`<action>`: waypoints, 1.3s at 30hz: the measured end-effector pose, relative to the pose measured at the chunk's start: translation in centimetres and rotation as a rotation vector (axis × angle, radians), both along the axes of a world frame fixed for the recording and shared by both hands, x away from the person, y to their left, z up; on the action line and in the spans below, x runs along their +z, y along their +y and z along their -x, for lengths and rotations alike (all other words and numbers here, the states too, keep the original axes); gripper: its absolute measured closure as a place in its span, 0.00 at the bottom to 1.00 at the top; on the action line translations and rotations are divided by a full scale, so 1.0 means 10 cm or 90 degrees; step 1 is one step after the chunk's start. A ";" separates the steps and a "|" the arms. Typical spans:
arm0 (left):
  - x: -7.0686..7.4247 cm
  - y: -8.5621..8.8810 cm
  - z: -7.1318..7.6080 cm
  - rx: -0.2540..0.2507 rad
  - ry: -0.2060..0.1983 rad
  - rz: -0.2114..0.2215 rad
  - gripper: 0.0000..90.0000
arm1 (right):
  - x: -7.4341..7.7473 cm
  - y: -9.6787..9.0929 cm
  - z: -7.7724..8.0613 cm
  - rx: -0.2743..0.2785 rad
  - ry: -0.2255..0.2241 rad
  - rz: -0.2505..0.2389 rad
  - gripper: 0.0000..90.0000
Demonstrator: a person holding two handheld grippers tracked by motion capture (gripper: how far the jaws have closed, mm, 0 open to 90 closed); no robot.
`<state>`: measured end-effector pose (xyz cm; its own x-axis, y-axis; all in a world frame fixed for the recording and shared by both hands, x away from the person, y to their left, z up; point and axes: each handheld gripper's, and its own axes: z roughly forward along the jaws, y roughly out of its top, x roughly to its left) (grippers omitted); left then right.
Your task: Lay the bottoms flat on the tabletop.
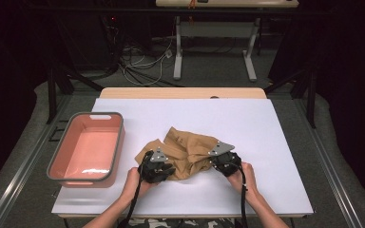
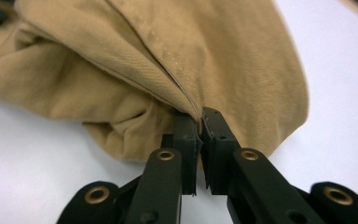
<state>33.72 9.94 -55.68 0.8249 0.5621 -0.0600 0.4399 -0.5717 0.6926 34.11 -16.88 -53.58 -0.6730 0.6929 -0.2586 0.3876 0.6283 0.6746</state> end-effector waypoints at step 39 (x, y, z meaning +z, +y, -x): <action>0.03 0.13 -0.26 0.101 -0.088 -0.064 0.40 | 0.00 0.36 0.20 0.030 0.065 -0.076 0.28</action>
<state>36.27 11.21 -55.37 0.7218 0.6833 0.1097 0.4353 -0.5715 0.6956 32.12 -13.28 -53.56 -0.7238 0.6820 -0.1049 0.4306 0.5653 0.7036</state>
